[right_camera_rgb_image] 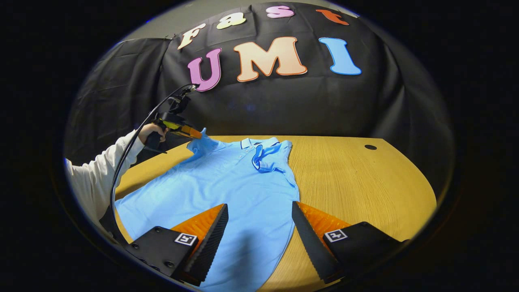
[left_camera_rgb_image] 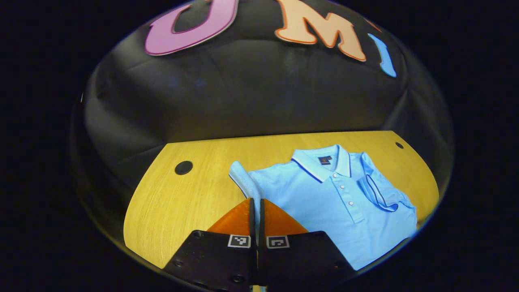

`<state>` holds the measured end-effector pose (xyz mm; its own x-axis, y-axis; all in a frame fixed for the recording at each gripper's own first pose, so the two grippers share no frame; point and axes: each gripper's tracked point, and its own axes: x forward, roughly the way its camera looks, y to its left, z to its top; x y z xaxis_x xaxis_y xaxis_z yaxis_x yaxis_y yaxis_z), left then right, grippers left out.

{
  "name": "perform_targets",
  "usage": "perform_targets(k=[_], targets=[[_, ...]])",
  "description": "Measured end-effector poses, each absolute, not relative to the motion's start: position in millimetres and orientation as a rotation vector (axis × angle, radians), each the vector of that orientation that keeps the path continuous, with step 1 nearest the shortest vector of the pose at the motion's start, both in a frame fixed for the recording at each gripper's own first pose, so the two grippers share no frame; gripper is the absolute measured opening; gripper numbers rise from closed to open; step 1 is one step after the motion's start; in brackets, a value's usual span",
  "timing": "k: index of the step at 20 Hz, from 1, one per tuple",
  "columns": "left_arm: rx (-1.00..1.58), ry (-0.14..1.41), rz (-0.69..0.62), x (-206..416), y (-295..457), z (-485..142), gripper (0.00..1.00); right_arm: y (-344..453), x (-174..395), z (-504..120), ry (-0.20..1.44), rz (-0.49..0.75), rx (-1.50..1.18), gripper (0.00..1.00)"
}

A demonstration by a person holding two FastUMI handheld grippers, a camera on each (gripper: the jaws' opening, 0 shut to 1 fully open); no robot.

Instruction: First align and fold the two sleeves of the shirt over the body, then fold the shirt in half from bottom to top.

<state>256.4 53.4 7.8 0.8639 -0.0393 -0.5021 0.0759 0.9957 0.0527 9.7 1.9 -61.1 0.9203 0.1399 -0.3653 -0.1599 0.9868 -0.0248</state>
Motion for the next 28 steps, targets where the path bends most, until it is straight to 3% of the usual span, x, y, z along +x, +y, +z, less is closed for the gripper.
perform_targets(k=[8,12,13,16,17,22,28], targets=[[0.134,0.575,-0.209,280,-48,-23,0.01,-5,-4,-71,0.399,0.14,-0.059,0.98],[0.09,0.613,-0.256,279,-70,-41,0.13,-3,-7,-74,0.407,0.149,-0.042,0.98],[0.088,0.609,-0.255,277,-69,-40,0.2,-2,-8,-75,0.407,0.151,-0.046,0.98],[0.086,0.586,-0.241,265,-60,-33,0.86,2,-9,-76,0.413,0.161,-0.049,0.98],[0.081,0.578,-0.231,261,-56,-31,0.99,3,-10,-77,0.413,0.163,-0.05,0.98],[0.069,0.529,-0.224,214,-38,-4,0.96,12,-17,-79,0.418,0.18,-0.05,0.98],[0.076,0.521,-0.208,111,-11,-7,0.96,22,-40,-83,0.435,0.193,-0.051,0.95]])
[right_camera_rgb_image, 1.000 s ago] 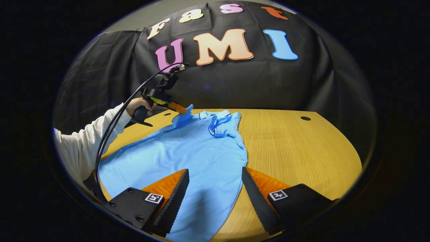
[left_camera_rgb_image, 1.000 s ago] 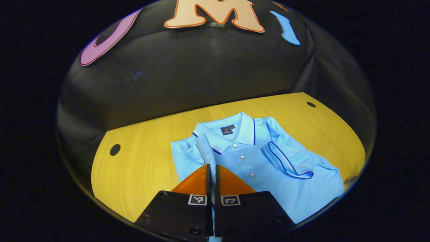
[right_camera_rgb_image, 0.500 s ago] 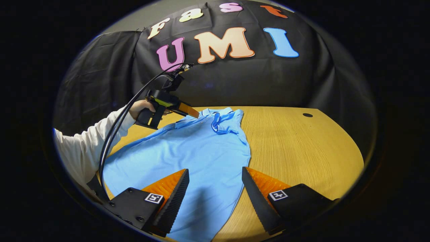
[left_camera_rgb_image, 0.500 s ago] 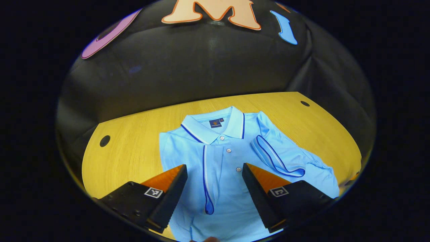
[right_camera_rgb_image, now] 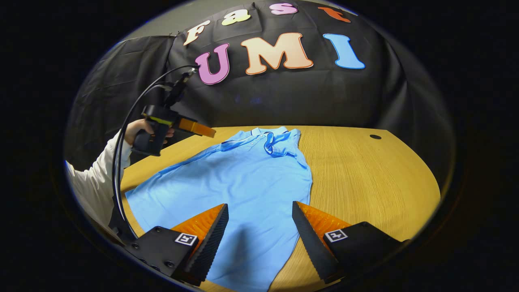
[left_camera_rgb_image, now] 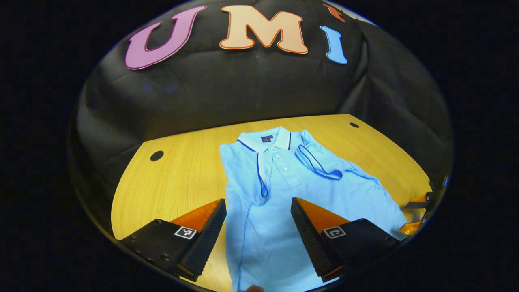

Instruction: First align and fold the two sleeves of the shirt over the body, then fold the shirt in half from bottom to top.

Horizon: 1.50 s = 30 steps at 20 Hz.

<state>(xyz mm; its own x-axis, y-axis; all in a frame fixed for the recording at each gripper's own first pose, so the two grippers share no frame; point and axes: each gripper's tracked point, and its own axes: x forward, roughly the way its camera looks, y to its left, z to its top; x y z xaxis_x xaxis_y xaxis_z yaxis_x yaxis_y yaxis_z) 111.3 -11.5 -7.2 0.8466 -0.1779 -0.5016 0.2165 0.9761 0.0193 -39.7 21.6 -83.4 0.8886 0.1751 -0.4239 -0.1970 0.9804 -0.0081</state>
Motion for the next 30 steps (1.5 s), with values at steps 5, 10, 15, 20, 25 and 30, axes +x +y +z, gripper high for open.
perform_targets(k=[5,10,15,20,25,30], targets=[[0.023,0.558,-0.225,7,-8,-36,0.97,26,-68,-86,0.439,0.206,-0.044,0.98],[-0.028,0.578,-0.221,-68,-8,-64,0.97,27,-99,-96,0.462,0.209,-0.078,0.98],[-0.041,0.593,-0.213,-119,-13,-85,0.96,26,-119,-101,0.462,0.204,-0.11,0.98],[-0.009,0.58,-0.185,-143,-12,-92,0.96,26,-131,-109,0.472,0.204,-0.119,0.98],[0.002,0.587,-0.156,-146,-7,-101,0.96,28,-135,-114,0.463,0.204,-0.154,0.98],[0.024,0.572,-0.148,-148,-8,-103,0.94,31,-136,-115,0.456,0.216,-0.152,0.98]])
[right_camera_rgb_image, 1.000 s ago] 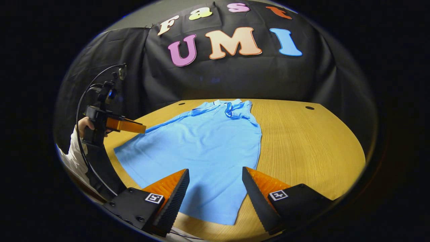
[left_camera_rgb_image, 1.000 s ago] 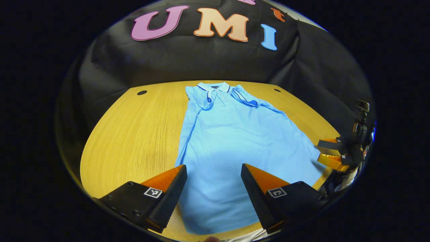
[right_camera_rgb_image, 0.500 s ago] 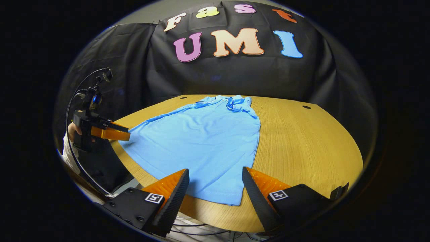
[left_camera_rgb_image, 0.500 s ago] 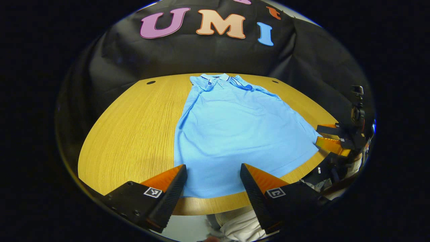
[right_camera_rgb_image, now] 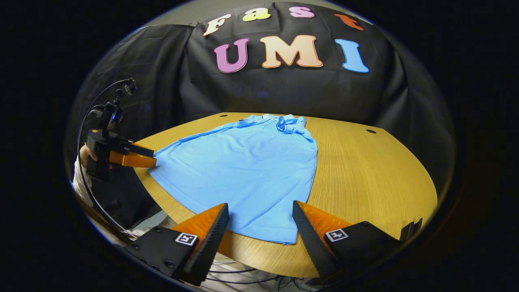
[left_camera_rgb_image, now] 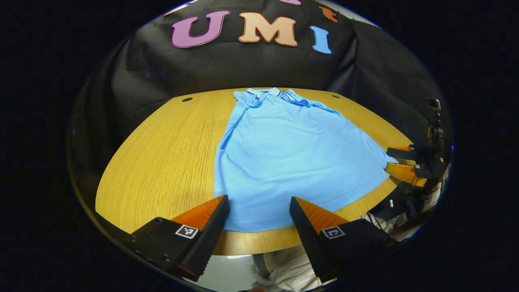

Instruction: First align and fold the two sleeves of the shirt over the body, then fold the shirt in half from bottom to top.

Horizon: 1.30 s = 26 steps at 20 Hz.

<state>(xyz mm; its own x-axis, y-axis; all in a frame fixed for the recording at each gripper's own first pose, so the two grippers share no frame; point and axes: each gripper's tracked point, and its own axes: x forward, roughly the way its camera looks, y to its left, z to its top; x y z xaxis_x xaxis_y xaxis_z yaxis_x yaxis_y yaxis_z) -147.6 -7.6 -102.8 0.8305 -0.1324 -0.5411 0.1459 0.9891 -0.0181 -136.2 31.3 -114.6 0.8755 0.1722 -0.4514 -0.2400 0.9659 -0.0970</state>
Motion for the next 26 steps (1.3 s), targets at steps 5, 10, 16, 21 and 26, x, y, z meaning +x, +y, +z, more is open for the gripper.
perform_targets(k=[5,10,16,21,26], targets=[[0.031,0.55,-0.154,-145,-16,-102,0.9,40,-137,-117,0.468,0.25,-0.158,0.83],[0.024,0.526,-0.207,-140,-36,-101,0.17,58,-142,-120,0.479,0.311,-0.174,0.48],[0.014,0.506,-0.208,-139,-38,-99,0.0,61,-141,-118,0.479,0.317,-0.159,0.1],[-0.003,0.502,-0.209,-134,-37,-92,0.0,58,-132,-110,0.447,0.296,-0.136,0.1],[-0.023,0.438,-0.227,-113,-38,-68,0.0,53,-105,-92,0.404,0.264,-0.059,0.03]])
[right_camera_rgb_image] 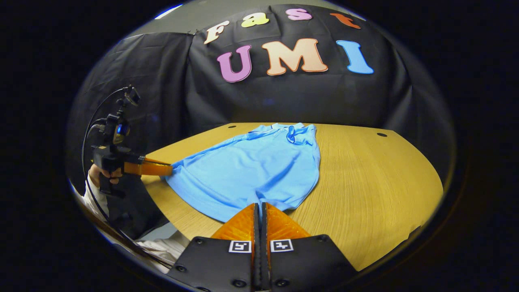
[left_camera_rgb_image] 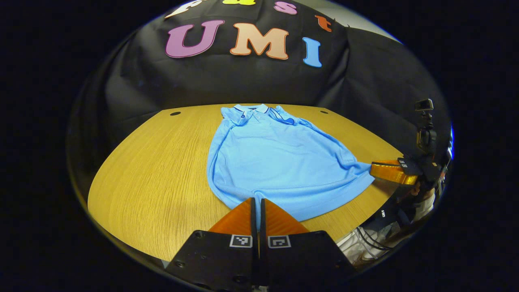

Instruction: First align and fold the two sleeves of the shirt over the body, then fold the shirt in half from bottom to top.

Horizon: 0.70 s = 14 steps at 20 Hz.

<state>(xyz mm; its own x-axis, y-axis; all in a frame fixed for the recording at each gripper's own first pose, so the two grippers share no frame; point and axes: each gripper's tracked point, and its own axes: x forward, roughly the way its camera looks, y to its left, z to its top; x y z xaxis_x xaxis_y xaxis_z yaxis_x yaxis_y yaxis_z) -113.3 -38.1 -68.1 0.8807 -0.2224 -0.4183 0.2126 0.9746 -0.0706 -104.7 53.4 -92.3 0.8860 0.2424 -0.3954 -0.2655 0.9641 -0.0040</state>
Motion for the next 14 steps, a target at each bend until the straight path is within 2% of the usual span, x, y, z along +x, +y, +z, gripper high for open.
perform_targets(k=[13,14], targets=[[-0.035,0.317,-0.23,-20,-29,5,0.0,42,-14,-29,0.34,0.223,-0.101,0.03],[-0.051,0.316,-0.231,-10,-27,8,0.0,42,-4,-23,0.332,0.221,-0.113,0.0]])
